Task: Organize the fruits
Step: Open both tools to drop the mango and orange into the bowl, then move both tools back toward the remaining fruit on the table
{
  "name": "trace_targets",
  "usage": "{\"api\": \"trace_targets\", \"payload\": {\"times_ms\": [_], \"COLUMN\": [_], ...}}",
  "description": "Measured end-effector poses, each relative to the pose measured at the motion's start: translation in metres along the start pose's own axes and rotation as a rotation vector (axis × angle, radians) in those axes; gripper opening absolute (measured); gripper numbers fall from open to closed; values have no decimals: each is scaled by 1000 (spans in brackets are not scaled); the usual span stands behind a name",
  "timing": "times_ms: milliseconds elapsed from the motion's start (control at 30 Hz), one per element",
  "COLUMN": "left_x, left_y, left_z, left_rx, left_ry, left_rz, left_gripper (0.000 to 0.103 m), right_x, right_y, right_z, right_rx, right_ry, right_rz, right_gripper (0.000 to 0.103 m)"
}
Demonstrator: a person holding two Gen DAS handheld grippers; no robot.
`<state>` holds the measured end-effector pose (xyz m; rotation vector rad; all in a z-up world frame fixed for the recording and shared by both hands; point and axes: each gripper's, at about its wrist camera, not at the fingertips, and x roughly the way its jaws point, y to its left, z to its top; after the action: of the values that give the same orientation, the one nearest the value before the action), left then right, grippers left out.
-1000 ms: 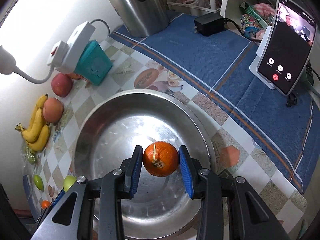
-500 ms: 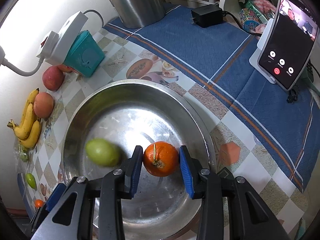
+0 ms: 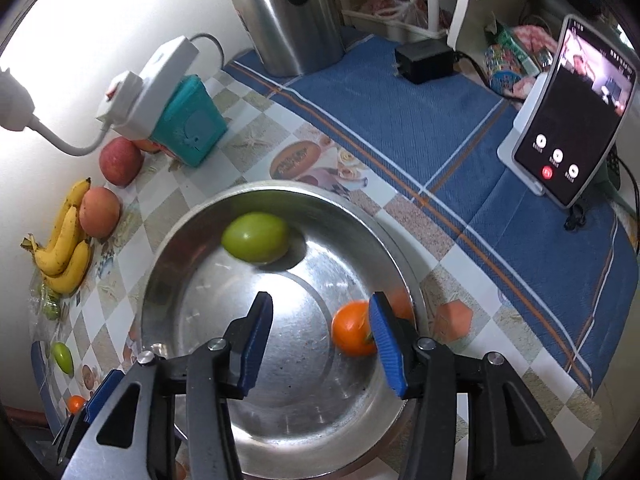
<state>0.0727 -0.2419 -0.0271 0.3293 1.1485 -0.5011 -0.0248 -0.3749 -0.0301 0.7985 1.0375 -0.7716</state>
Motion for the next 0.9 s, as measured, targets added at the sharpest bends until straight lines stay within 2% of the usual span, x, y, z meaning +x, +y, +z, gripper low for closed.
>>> {"api": "trace_targets", "payload": {"times_ms": [33, 267, 367, 633, 900], "left_x": [-2, -10, -14, -22, -23], "left_y": [1, 22, 38, 88, 147], "left_z": [1, 2, 2, -3, -17], "left_rx": [-1, -65, -107, -229, -344], "left_ry": [-3, 14, 10, -8, 15], "left_rz": [2, 60, 88, 162, 271], "left_gripper": [71, 77, 84, 101, 103], "right_x": [-3, -15, -16, -12, -7], "right_y": [1, 6, 9, 24, 50], "right_z": [0, 1, 1, -6, -19], "right_rx": [-4, -30, -41, -99, -172], "right_ry": [-8, -39, -42, -24, 1], "right_rz": [1, 8, 9, 26, 46], "right_gripper": [57, 64, 75, 76, 76]}}
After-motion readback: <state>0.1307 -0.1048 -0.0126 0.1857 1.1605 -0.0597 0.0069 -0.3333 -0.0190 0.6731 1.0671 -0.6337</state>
